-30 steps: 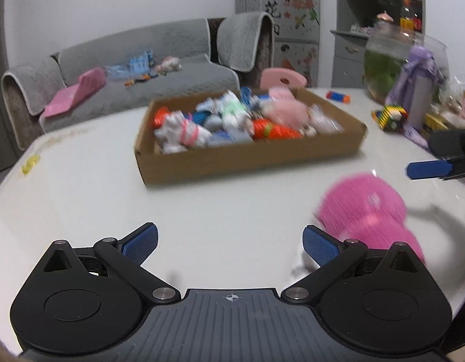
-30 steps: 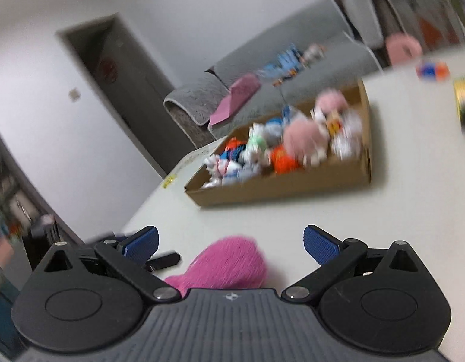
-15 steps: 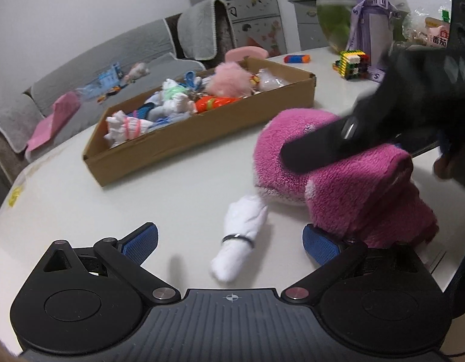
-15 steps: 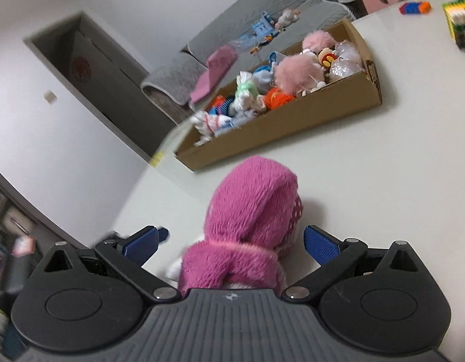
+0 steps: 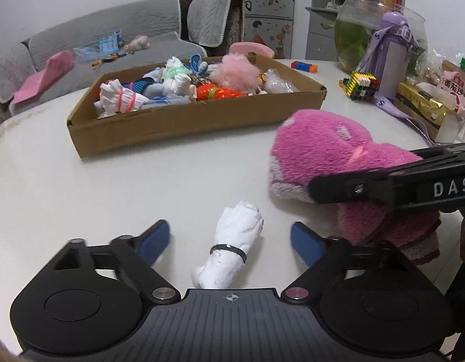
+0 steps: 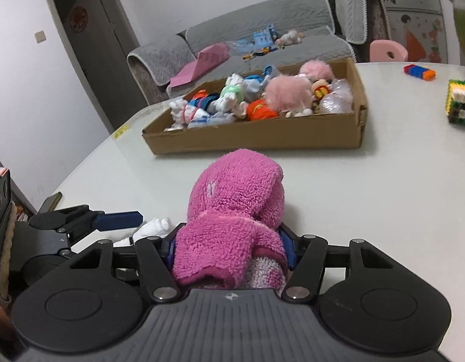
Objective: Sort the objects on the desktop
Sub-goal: 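Grasp the white black-banded sock with the left gripper while the right grasps the pink fuzzy toy, then carry the white sock and pink fuzzy toy over the box with both grippers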
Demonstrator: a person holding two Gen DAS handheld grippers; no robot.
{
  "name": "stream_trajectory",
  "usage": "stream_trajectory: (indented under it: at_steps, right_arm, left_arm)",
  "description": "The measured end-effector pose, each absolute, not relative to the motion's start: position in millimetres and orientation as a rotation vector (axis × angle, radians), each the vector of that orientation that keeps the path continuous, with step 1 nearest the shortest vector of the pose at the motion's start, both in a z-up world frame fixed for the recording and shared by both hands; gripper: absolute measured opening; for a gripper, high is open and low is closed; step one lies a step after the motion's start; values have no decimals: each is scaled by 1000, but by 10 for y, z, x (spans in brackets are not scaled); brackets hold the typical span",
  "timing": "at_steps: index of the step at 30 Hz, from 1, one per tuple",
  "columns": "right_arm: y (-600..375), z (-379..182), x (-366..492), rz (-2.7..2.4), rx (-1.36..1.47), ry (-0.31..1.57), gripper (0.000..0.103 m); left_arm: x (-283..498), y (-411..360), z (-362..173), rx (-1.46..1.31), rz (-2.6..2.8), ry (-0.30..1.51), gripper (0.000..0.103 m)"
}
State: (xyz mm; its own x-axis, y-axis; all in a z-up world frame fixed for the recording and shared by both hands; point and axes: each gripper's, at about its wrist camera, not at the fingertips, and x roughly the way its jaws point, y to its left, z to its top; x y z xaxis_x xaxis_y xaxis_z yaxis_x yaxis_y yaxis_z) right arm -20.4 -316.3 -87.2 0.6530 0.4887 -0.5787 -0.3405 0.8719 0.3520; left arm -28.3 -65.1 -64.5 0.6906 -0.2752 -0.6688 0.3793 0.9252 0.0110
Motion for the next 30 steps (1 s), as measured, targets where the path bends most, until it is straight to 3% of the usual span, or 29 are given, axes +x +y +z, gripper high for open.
stream_trajectory:
  at_steps: [2,4,5,6,13,30]
  right_arm:
    - [-3241,-868,-190,461,235,710,56]
    - [-3299,-861,-177,450,247,702,56]
    - [-3329,-856,-171,442,251,698,56]
    - [-3351,-854,-161,436,257,694,56]
    - [-3461,-787,-140,432,286,654,56]
    - [-3910,-241,150,398,341,465,56]
  left_arm:
    - [-291,-640,-625,150,-366,719,70]
    - [-309,-636,-597,149,-374,720,50]
    - [-320,-640,-581,148,-382,724,30]
    - [-326,-646,-567,149,-389,730,25]
    - [-391,-632,-514,140,-371,727,23]
    - [-174,-281,320,96,-266,603,23]
